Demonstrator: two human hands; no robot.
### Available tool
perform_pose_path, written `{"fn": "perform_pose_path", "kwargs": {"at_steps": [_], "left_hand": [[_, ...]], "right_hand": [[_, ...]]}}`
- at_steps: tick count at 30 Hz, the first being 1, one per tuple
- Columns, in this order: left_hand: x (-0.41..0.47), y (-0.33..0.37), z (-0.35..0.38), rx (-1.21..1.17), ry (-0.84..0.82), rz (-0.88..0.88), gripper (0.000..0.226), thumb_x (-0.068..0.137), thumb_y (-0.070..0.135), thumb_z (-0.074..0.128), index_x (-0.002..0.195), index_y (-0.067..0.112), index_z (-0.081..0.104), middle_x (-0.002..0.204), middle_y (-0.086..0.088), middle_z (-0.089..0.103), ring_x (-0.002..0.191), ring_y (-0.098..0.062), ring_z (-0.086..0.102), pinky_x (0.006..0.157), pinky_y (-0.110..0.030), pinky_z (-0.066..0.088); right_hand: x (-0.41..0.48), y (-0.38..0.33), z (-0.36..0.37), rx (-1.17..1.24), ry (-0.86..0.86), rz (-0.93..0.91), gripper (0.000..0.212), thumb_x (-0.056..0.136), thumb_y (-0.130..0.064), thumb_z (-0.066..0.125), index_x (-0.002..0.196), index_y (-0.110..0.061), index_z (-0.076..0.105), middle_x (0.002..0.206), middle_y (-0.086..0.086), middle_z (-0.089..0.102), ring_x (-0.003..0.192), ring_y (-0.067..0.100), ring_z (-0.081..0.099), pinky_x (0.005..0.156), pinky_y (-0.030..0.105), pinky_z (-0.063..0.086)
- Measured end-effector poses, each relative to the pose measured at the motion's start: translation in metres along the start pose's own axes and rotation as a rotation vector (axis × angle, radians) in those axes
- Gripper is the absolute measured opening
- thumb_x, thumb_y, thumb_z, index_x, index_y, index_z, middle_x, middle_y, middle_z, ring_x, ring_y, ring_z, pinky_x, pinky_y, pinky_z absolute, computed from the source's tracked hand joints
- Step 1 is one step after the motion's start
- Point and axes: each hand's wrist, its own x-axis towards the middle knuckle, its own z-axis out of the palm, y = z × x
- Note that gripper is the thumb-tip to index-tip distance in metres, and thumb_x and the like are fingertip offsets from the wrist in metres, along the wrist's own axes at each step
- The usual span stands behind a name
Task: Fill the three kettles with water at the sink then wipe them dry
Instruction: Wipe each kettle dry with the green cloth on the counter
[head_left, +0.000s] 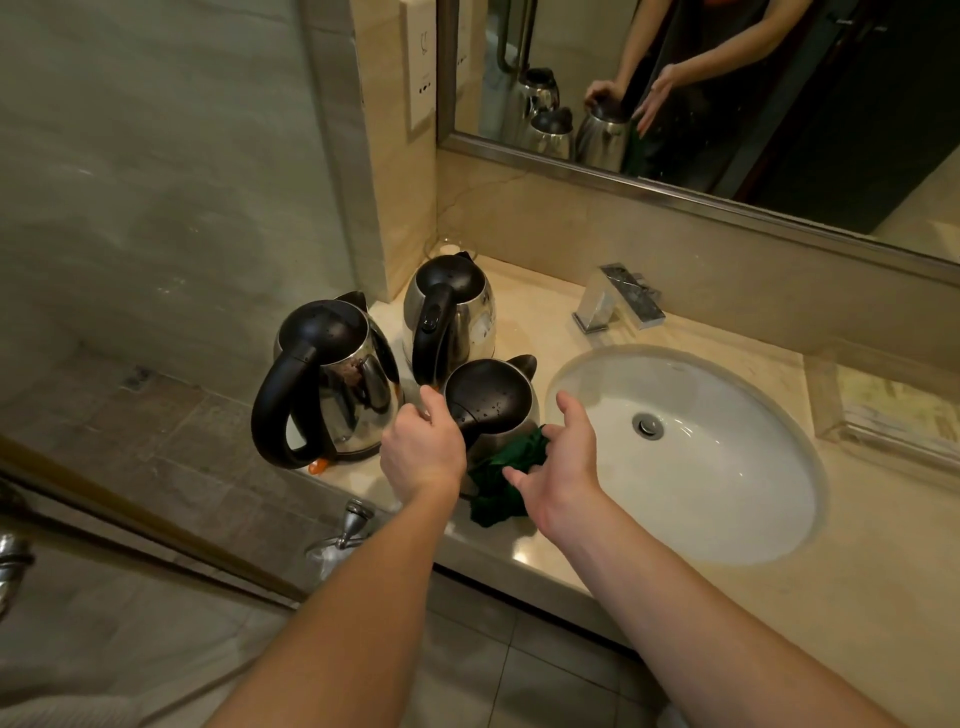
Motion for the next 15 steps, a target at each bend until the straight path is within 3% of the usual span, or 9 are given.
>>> {"fn": "perform_pose_path", "kwargs": {"at_steps": [9,15], "left_hand": [[0.002,0.0,0.0,0.017,-0.008,0.018,0.055,0.104,0.044,0.034,0.076,0.006,0.062,0.067,-0.002,0.056,0.065,-0.015,0.049,0.067,-0.032,0.035],[0.002,0.0,-0.001,0.025,-0.031,0.007,0.056,0.103,0.045,0.034,0.074,0.006,0.061,0.073,-0.008,0.061,0.068,-0.018,0.053,0.066,-0.032,0.036]], "right_hand": [[0.019,0.005,-0.018,-0.042,0.01,0.093,0.079,0.094,-0.055,0.049,0.152,-0.007,0.026,0.16,0.011,0.022,0.147,0.036,0.017,0.113,0.057,0.029],[0.011,-0.008,-0.012,-0.037,0.061,0.03,0.067,0.095,-0.052,0.048,0.143,-0.006,0.039,0.156,0.013,0.028,0.143,0.04,0.024,0.106,0.057,0.04]]}}
